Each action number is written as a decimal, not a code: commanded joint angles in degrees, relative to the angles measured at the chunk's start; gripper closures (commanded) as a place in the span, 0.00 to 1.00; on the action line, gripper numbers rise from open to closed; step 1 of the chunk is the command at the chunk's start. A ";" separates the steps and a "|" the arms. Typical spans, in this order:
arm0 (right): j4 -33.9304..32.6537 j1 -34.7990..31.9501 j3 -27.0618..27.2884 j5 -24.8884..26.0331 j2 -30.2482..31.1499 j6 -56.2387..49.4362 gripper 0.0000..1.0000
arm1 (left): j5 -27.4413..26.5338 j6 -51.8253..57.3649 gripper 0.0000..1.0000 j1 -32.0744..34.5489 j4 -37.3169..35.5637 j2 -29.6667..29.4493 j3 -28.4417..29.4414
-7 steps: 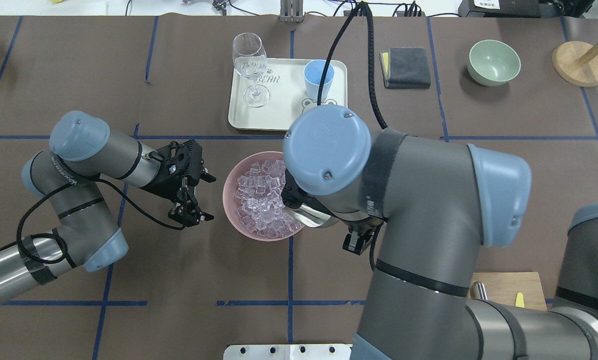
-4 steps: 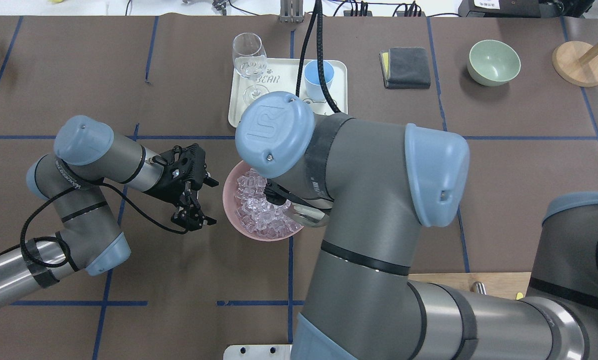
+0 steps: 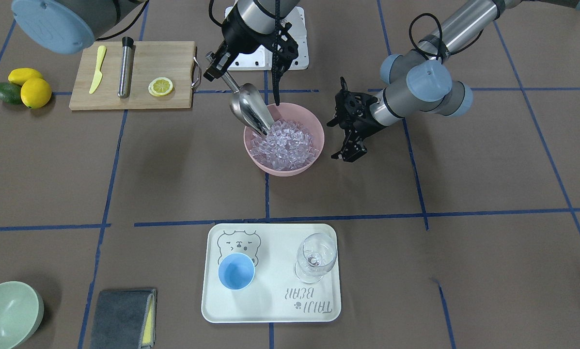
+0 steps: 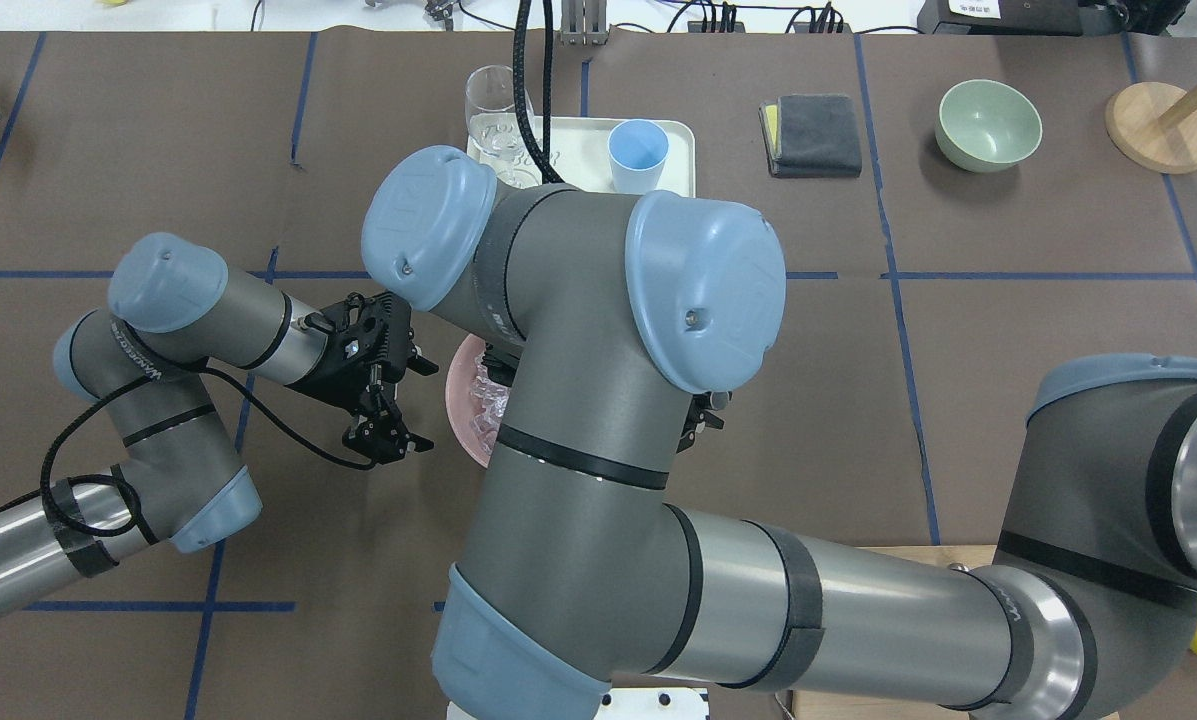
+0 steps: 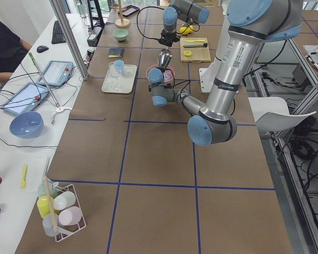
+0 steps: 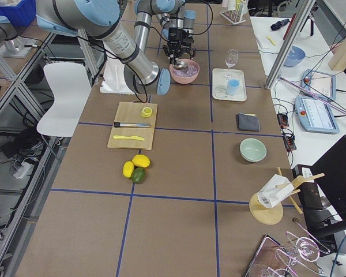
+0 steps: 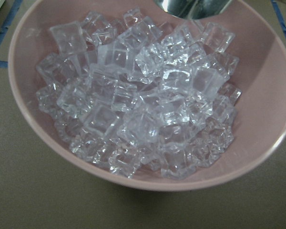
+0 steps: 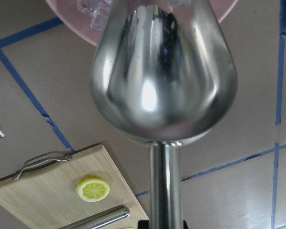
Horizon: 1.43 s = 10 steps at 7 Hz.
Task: Put ice in cup with scoop
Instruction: 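Push the scoop into the ice cubes with the right gripper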
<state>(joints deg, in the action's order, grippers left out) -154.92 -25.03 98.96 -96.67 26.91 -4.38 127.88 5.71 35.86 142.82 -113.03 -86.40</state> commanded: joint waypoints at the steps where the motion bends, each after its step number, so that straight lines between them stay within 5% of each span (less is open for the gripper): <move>1: -0.12 -0.20 -2.10 0.17 -0.37 -0.27 1.00 | 0.00 0.00 0.00 0.00 0.09 0.01 0.00; 10: 7.42 2.18 -5.62 0.78 2.26 -0.80 1.00 | 0.00 0.00 0.00 -0.09 0.09 0.09 -0.09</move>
<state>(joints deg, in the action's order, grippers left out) -149.80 -22.92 93.36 -95.85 28.08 -5.20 127.88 5.71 35.77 142.91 -112.95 -86.41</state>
